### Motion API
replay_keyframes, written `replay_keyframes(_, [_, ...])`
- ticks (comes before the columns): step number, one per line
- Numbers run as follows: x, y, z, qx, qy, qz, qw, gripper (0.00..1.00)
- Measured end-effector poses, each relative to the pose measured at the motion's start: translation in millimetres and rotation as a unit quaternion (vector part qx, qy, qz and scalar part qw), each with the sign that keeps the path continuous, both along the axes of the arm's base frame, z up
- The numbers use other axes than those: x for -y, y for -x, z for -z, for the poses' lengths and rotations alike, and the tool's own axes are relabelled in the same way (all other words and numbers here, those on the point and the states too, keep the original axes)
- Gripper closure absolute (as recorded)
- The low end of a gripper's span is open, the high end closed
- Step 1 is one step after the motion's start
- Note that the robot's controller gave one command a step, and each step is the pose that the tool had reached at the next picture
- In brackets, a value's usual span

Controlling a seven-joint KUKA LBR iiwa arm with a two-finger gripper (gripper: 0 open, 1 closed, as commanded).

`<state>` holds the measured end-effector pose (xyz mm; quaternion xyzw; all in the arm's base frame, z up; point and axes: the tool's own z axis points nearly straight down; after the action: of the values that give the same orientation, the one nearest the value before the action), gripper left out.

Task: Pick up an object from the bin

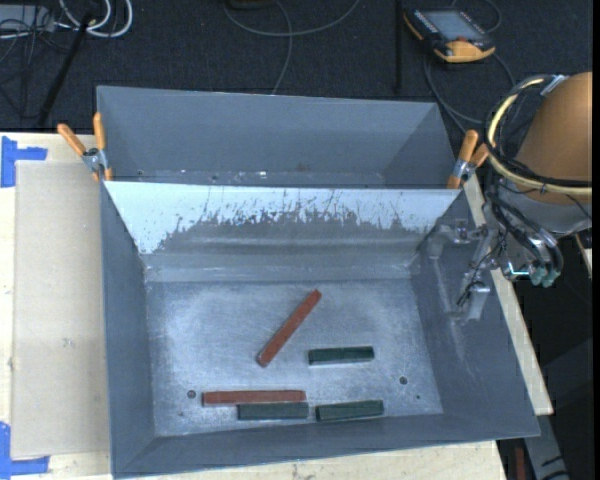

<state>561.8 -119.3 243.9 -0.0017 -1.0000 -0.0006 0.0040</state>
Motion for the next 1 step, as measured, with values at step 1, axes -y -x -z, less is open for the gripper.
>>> replay_keyframes(1, [-87.4,20.7,179.1,-0.0007,-0.001,0.068,0.9977,0.0])
